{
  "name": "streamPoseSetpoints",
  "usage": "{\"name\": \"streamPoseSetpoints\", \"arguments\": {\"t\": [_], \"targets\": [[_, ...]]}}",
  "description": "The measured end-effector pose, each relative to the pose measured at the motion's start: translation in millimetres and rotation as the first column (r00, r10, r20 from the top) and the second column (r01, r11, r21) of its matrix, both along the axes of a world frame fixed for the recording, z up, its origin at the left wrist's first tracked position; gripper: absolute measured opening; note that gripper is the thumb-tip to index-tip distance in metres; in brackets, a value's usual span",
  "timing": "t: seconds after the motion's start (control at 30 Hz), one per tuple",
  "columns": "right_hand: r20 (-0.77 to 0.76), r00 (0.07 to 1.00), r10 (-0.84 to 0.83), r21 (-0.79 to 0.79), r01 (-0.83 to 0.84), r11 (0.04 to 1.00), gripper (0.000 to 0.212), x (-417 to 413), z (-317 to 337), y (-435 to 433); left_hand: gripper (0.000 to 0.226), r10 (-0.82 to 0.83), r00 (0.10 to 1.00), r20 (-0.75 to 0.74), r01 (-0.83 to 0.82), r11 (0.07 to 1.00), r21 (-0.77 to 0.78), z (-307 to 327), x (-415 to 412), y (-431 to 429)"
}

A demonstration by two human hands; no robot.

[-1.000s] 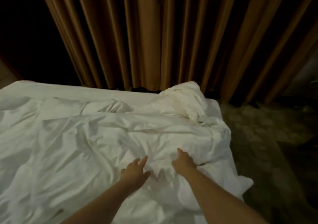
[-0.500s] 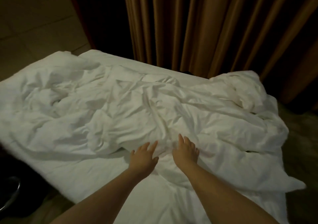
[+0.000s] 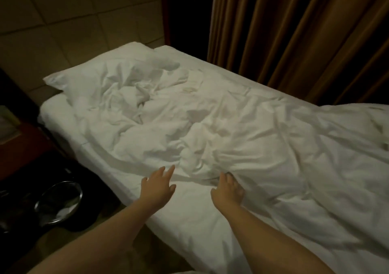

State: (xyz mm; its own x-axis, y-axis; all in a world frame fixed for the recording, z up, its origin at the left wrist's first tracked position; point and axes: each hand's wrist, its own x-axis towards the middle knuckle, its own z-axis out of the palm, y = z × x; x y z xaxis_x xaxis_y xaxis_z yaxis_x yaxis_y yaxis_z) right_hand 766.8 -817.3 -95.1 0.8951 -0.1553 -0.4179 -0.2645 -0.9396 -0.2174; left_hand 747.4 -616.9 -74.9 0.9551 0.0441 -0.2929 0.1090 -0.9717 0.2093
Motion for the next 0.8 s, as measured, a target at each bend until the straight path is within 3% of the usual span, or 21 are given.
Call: {"name": "streamPoseSetpoints", "arguments": {"t": [0.13, 0.33, 0.47, 0.67, 0.8], "targets": [[0.009, 0.996, 0.089, 0.041, -0.089, 0.995, 0.063, 25, 8, 85, 0.063, 0.06, 0.998, -0.016, -0.059, 0.998, 0.027, 9, 14, 82], [0.064, 0.991, 0.121, 0.036, -0.123, 0.992, 0.062, 91, 1, 142, 0.064, 0.097, 0.994, -0.053, -0.093, 0.994, 0.062, 6, 57, 141], [-0.038, 0.99, 0.136, 0.051, -0.134, 0.99, 0.062, 136, -29, 167, 0.066, 0.075, 0.993, -0.095, -0.065, 0.992, 0.109, -5, 100, 171], [-0.207, 0.977, 0.045, 0.124, -0.019, 0.992, 0.06, 177, -64, 210, 0.072, 0.047, 0.981, -0.187, -0.012, 0.983, 0.184, -11, 162, 213], [-0.235, 0.97, -0.067, 0.126, 0.098, 0.987, 0.063, 191, -74, 211, 0.077, -0.092, 0.96, -0.265, 0.147, 0.969, 0.197, -32, 195, 211]]}}
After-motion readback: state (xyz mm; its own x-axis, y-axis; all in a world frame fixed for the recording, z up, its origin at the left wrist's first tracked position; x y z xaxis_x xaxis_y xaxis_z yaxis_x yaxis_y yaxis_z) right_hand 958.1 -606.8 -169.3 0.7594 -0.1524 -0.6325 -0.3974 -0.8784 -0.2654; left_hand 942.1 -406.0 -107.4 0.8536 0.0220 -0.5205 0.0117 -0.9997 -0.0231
